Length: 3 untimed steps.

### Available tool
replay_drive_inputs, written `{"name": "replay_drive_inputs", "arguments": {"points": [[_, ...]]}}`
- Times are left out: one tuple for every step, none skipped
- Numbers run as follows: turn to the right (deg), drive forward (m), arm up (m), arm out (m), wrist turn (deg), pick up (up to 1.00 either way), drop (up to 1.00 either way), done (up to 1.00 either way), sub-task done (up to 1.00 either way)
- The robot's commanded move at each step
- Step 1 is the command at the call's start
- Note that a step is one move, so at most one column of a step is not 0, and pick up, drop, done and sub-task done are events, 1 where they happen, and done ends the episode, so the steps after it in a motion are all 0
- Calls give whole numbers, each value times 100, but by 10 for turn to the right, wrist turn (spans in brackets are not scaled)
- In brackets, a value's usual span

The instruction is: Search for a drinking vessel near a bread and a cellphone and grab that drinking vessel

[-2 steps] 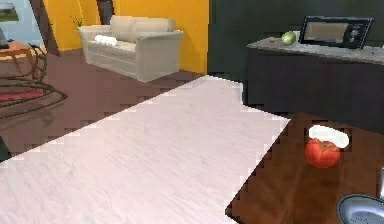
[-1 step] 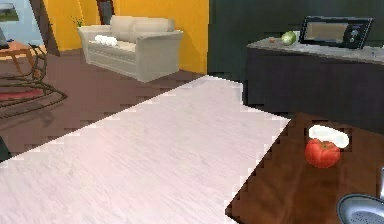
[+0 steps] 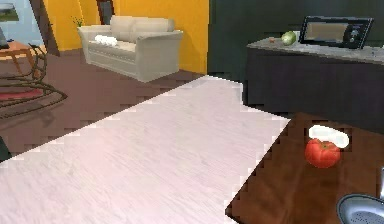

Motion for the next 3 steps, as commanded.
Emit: {"name": "replay_drive_inputs", "arguments": {"points": [[0, 0, 0, 50, 0, 0, 0, 0, 0], [0, 0, 0, 0, 450, 0, 0, 0, 0], [0, 0, 0, 0, 450, 0, 0, 0, 0]]}}
